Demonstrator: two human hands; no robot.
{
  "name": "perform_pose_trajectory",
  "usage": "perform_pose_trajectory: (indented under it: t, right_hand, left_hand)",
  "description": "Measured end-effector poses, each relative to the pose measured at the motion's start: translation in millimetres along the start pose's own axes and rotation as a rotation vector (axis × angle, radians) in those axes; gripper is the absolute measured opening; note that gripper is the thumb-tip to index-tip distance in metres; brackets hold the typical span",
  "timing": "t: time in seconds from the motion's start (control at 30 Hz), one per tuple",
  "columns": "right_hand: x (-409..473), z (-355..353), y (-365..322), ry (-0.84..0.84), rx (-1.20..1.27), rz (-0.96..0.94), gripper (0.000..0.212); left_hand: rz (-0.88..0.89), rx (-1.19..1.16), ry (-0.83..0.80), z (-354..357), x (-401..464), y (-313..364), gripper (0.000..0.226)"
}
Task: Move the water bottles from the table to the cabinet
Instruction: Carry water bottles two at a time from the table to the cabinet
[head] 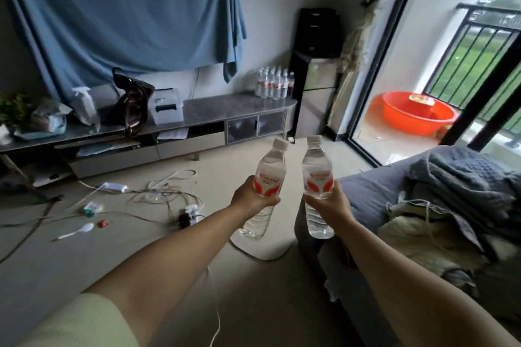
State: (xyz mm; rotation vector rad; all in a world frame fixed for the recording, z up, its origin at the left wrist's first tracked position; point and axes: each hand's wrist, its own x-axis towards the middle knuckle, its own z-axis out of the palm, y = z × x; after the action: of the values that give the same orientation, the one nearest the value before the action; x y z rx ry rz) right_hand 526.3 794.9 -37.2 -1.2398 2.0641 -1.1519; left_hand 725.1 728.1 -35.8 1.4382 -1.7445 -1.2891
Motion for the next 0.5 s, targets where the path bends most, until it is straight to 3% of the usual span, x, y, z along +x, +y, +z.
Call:
perform_pose_trajectory:
  t: [0.23, 0.5]
  right_hand:
    - [89, 18, -8, 0.066, -0.028, 0.056, 0.058]
    - [188, 22, 6, 0.026, -0.023, 0.103, 0.058]
  left_hand:
    - [-0.021, 0.097, -0.066, -11, 105, 13, 0.057]
    - [-0.057, 0.037, -0.11, 15, 207, 28, 0.049]
